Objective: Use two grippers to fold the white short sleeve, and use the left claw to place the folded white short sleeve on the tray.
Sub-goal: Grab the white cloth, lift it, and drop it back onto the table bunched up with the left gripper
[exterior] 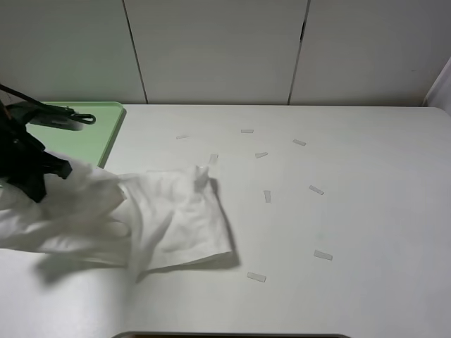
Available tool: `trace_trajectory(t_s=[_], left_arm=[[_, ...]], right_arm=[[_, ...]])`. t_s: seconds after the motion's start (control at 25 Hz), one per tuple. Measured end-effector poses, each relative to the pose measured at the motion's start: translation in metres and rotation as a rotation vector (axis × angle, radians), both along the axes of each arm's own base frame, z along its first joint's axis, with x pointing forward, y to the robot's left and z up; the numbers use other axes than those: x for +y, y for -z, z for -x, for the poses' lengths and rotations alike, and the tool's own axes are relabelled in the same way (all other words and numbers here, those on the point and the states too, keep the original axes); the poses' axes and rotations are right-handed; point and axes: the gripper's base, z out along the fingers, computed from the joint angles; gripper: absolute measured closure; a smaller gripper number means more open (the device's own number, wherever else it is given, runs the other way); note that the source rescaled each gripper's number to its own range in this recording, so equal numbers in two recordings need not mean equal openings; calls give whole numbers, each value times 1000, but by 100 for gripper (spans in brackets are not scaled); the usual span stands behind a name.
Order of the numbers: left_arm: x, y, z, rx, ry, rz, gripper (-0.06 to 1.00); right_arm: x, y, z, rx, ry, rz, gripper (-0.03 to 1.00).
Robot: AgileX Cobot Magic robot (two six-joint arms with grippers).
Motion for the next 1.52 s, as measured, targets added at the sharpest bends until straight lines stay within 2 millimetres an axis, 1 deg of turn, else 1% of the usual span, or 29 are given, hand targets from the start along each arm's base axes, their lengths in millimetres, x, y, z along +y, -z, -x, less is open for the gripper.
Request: trace_trajectory(t_s=[0.08, 0.2, 0.4, 0.52, 0.76, 0.88, 1.04, 1.16, 1.36, 1.52], left_arm=[[12, -10, -7, -4, 18, -93, 85], [10, -15, -12, -35, 19, -79, 85], [-26, -16, -14, -79, 117, 107, 85], [-56, -18, -9, -81, 186, 219, 85], [-100, -20, 2, -92, 337, 314, 85], [-119, -13, 4, -101, 368, 336, 85], [-141, 2, 6, -99, 375, 363, 85], [-156, 9, 8, -118, 391, 372, 85], [-174, 8, 14, -169, 431, 381, 85], [-180, 8, 18, -183, 450, 383, 85]], right_arm=[[0, 0, 0, 0, 0, 0, -3], [0, 0, 0, 0, 0, 0, -3], [0, 0, 0, 0, 0, 0, -3], [0, 0, 0, 0, 0, 0, -3], [0, 0, 0, 0, 0, 0, -3], [0, 0, 0, 0, 0, 0, -3], [0, 0, 0, 0, 0, 0, -3], [0, 0, 0, 0, 0, 0, -3], [0, 0, 0, 0, 0, 0, -3], [0, 0, 0, 0, 0, 0, -3]])
